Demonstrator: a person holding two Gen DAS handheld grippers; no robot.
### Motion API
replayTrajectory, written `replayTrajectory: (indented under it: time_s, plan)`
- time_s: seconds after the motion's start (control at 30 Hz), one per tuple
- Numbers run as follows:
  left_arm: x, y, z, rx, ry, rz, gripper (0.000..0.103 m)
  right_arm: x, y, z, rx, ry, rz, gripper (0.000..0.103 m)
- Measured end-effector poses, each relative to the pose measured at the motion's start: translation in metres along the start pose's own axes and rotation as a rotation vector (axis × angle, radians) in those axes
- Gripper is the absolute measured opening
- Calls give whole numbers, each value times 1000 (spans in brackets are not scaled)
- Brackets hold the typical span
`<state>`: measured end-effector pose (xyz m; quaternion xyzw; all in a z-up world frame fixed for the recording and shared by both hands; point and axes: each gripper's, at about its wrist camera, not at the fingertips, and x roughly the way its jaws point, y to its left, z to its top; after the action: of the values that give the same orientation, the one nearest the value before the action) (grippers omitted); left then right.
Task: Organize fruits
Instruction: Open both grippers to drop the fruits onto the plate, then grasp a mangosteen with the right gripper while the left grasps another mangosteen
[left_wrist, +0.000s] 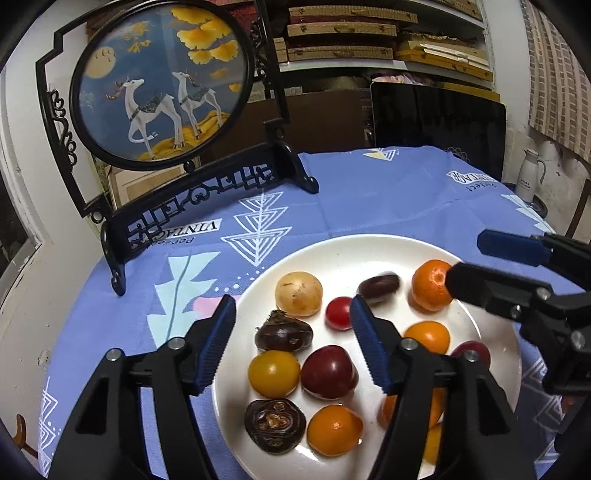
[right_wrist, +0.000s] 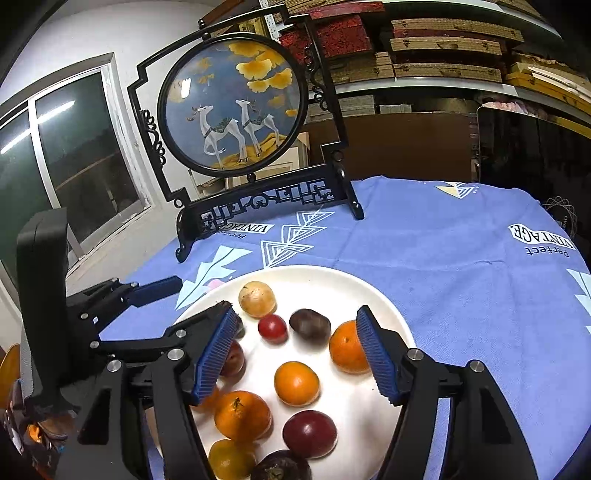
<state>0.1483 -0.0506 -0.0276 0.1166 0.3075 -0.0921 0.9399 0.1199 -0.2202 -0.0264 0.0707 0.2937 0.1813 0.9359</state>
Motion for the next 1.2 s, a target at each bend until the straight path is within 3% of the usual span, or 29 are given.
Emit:
replayTrajectory:
  time_s: [0.23,0.4,0.53,0.63,0.7,0.8,0.83,1.1,1.2]
  plan:
    - [-34,18,-12,-62,-26,-18,76,-39,29,-27,-58,46,32,75]
    - [-59,28,-43,-70,3,-13,80,-75,68,-83,-230,181,48,79]
    - [-78,36,-65,-91,27,-35,80,-67,93,-123,-304,289,38,79]
    - [-94,37,-78,-71,28,-29,82,-51,103,-132,-314,327,46,79]
    - [-103,37,-86,-46,24,-16,84,-43,108,-135,-317,349,46,74]
    - [-115,35,-94,-13,20,-13,85,-35,111,-135,-332,361,22,47]
    - [-116,34,-96,-9,22,-16,85,-35,110,-135,-335,364,26,43]
    - [-108,-19,-115,115,87,-121,85,-86,79,-134,-296,300,-12,43]
    - [-93,-38,-118,148,111,-125,85,-99,63,-134,-268,286,-36,43]
